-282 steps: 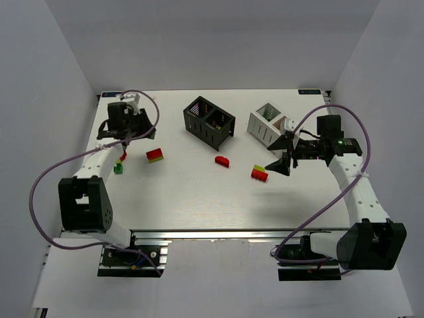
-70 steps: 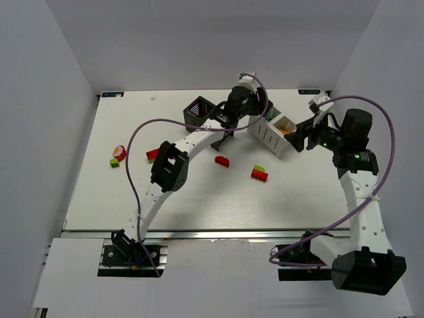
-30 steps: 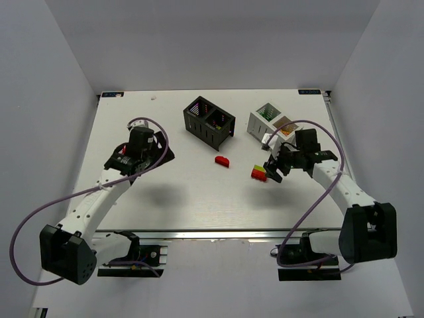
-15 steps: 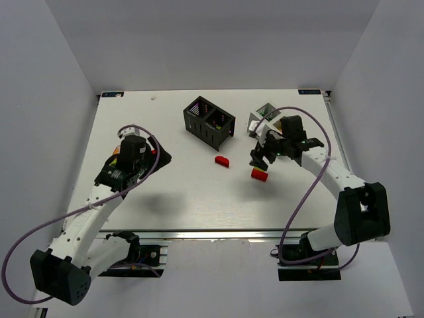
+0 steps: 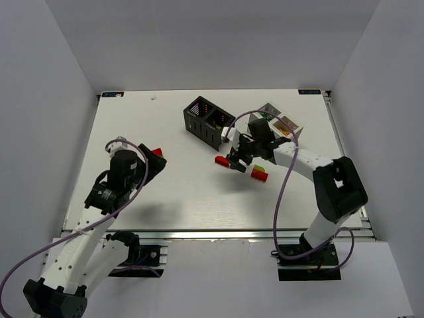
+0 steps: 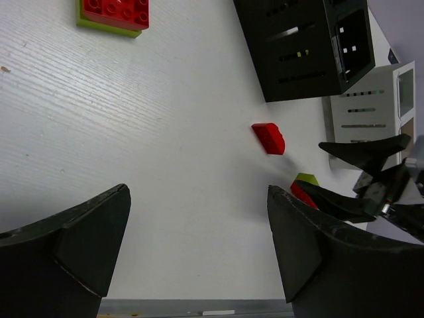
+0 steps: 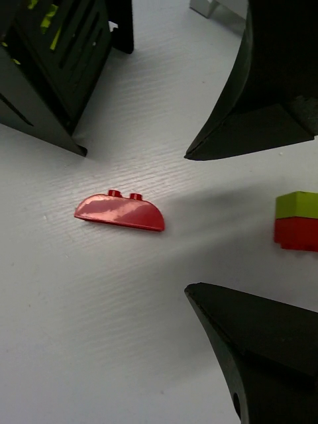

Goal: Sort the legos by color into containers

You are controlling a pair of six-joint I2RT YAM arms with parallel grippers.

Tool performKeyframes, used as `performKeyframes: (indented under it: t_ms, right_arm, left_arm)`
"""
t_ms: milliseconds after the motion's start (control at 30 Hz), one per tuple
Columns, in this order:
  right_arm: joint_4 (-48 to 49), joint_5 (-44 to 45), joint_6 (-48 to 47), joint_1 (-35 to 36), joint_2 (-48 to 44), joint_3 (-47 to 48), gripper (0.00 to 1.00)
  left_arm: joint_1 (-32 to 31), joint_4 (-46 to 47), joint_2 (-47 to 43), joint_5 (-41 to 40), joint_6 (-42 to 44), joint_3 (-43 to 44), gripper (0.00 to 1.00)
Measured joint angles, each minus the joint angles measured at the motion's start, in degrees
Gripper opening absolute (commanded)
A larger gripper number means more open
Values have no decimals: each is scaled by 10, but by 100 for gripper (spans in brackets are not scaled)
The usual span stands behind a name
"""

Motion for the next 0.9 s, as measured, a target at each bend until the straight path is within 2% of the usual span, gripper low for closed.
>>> performKeyframes:
  t_ms: [200, 633, 900]
  right_arm:
    - [40, 14, 13, 13, 67, 37, 78]
    - [78, 6, 15, 34, 89, 45, 73]
    - [102, 54, 15, 50, 140, 55, 69]
  left_arm:
    - [0, -27, -1, -23, -34, 3, 93]
    - [0, -77, -43, -43, -64, 21, 93]
    - [0, -95, -65, -53, -66, 21, 94]
